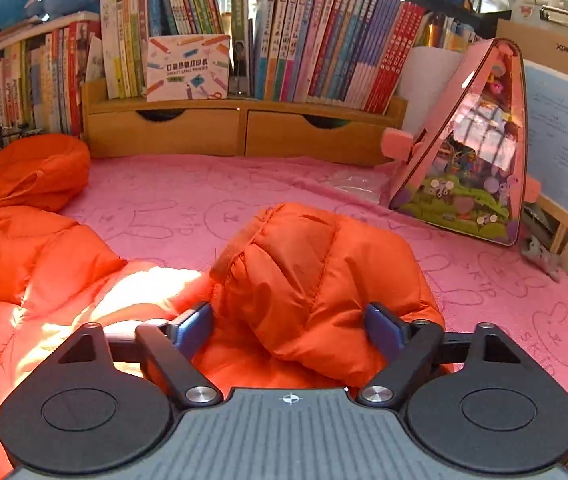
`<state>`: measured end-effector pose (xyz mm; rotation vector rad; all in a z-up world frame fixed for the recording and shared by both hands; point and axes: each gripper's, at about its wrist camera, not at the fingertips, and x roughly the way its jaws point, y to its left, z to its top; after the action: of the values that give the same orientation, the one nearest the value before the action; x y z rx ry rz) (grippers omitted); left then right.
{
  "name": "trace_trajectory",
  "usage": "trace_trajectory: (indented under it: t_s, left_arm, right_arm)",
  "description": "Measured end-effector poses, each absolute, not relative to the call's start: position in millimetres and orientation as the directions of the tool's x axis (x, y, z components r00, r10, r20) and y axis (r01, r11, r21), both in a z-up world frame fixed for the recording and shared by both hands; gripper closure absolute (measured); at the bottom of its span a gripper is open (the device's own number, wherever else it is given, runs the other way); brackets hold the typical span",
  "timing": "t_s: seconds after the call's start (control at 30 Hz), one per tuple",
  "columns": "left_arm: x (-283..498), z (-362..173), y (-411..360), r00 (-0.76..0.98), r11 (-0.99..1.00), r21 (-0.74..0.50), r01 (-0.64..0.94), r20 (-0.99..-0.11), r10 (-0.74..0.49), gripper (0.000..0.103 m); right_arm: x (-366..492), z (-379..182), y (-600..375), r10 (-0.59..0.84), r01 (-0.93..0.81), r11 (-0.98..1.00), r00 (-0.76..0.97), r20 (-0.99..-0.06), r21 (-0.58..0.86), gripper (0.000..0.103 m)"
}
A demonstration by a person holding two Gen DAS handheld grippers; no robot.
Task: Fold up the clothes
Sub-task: 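Carry the sleeve across the jacket front with the right gripper and release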
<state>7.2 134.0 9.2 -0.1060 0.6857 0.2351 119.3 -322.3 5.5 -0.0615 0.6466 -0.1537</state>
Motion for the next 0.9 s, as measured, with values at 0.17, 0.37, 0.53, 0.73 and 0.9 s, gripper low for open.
trace_trajectory:
  t_s: [0.17, 0.37, 0.53, 0.73, 0.9]
  left_arm:
    - [6.7, 8.9, 134.8, 0.753, 0.968, -0.028, -0.25, -0.634, 0.177, 0.0]
    - [5.4, 9.0, 136.8, 0.76, 0.967, -0.045, -0.251, -0.628, 0.168, 0.0]
    - [3.7, 8.3, 139.8, 0.771, 0.965, -0.076, -0.25, -0.618, 0.152, 0.0]
    - [1.7, 8.0, 142.3, 0.782, 0.963, -0.102, -0.249, -0.609, 0.137, 0.0]
    - [1.1, 7.7, 143.1, 0.787, 0.961, -0.117, -0.25, -0.603, 0.131, 0.0]
  right_arm:
    - [127.2, 25.4, -313.0, -0.111, 0.141, 0.99, 0.812, -0.573, 0.007, 0.082]
    - [116.2, 90.3, -224.2, 0.218, -0.16, 0.973, 0.872, -0.439, 0.165, 0.085]
    - [113.5, 100.3, -92.9, 0.519, -0.475, 0.853, 0.734, -0.439, 0.213, 0.085]
    - [108.6, 59.6, 6.9, 0.589, -0.611, 0.774, 0.6, -0.541, 0.165, 0.085]
    - [101.0, 31.6, 10.2, 0.567, -0.618, 0.772, 0.562, -0.601, 0.15, 0.081]
